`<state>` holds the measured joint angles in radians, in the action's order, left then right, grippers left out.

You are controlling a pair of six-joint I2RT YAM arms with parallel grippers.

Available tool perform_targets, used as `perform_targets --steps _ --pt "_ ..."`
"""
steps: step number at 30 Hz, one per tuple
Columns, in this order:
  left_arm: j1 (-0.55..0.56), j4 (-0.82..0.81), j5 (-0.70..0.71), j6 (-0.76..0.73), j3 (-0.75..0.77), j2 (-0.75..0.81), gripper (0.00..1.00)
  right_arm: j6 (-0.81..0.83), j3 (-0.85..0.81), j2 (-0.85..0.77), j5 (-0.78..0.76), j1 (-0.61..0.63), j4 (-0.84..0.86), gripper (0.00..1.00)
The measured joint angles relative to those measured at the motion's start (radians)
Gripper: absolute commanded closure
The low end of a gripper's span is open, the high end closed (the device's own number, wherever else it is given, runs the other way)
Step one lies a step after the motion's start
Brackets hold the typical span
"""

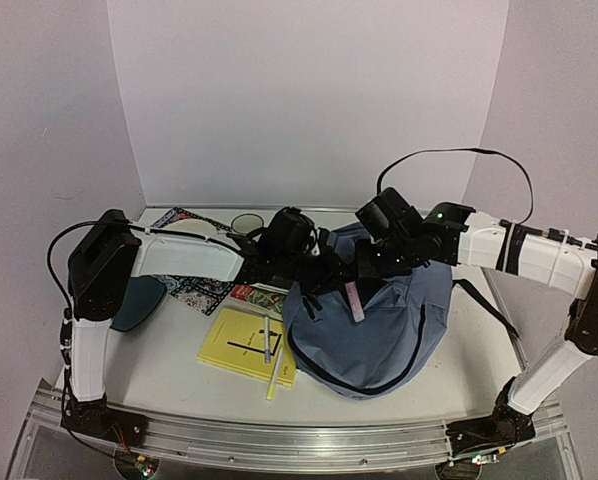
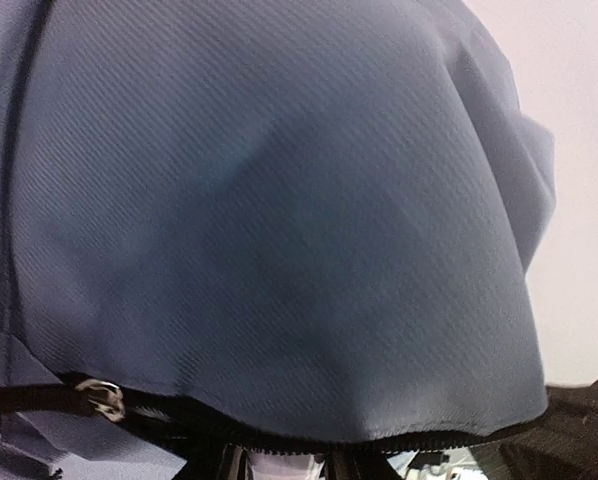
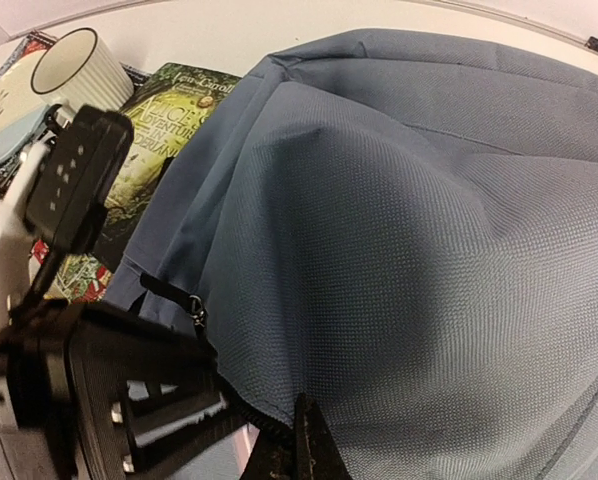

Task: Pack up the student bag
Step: Place the pen in the lower front pocket of the bag.

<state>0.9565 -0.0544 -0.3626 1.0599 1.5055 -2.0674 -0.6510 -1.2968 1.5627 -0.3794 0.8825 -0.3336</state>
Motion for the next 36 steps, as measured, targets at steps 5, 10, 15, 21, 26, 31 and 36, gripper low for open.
perform_targets --steps 5,10,15,21,26,31,36 --pt "-0.023 -0.012 0.036 0.066 0.0 0.001 1.0 -0.001 0.018 -0.017 0.027 0.0 0.034 1.0" --pt "-0.021 -0.032 0.1 0.146 -0.003 0.009 1.0 -0.008 0.04 -0.03 0.062 0.0 0.058 1.0" --pt "-0.015 -0.04 0.171 0.239 -0.023 0.038 0.91 -0.035 0.074 -0.039 0.089 0.0 0.108 1.0" --pt "-0.008 -0.045 0.19 0.289 -0.027 0.045 0.68 -0.057 0.096 -0.05 0.09 0.0 0.13 1.0" --pt "-0.008 -0.049 0.188 0.307 -0.029 0.045 0.53 -0.06 0.096 -0.05 0.064 0.0 0.121 1.0" --pt "-0.008 -0.054 0.192 0.298 -0.056 0.058 0.51 -0.059 0.096 -0.05 0.041 0.002 0.117 1.0" --pt "-0.011 -0.051 0.209 0.264 -0.089 0.111 0.5 -0.056 0.096 -0.05 0.006 0.009 0.106 1.0"
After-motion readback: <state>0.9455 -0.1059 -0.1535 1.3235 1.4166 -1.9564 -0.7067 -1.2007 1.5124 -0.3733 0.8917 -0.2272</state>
